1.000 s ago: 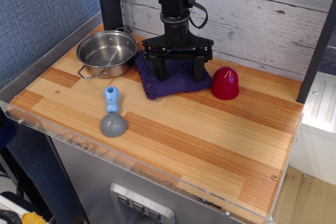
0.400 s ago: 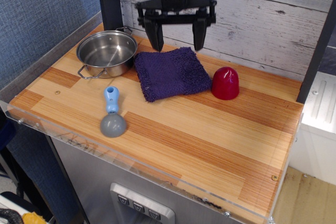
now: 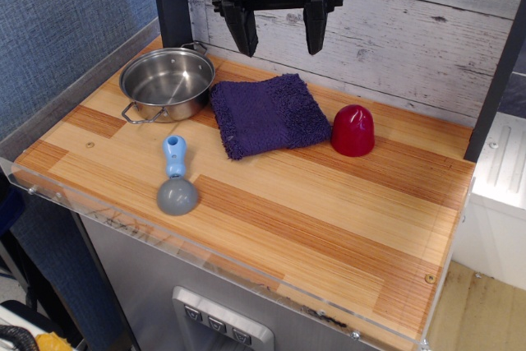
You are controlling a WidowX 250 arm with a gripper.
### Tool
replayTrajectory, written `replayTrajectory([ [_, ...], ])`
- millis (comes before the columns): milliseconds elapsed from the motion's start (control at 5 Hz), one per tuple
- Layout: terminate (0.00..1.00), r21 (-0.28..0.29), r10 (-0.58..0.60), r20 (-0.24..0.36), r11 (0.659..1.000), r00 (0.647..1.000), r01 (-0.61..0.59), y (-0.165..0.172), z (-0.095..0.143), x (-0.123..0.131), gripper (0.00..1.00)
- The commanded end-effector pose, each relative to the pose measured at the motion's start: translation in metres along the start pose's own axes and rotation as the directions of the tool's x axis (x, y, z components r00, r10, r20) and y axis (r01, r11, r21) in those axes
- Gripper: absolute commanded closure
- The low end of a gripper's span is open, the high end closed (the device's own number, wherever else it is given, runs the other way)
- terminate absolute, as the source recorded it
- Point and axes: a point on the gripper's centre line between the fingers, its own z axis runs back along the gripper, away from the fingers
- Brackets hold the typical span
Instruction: Place the purple cloth inbetween the silver pot and the red vegetable.
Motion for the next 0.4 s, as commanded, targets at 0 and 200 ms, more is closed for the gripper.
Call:
replayTrajectory([
  [0,0.00,-0.015,-0.009,0.067,1.000,0.998,0.010,-0.0027,0.0223,0.0063,0.00],
  [200,1.00,-0.015,-0.009,0.067,1.000,0.998,0.010,-0.0027,0.0223,0.0063,0.00],
])
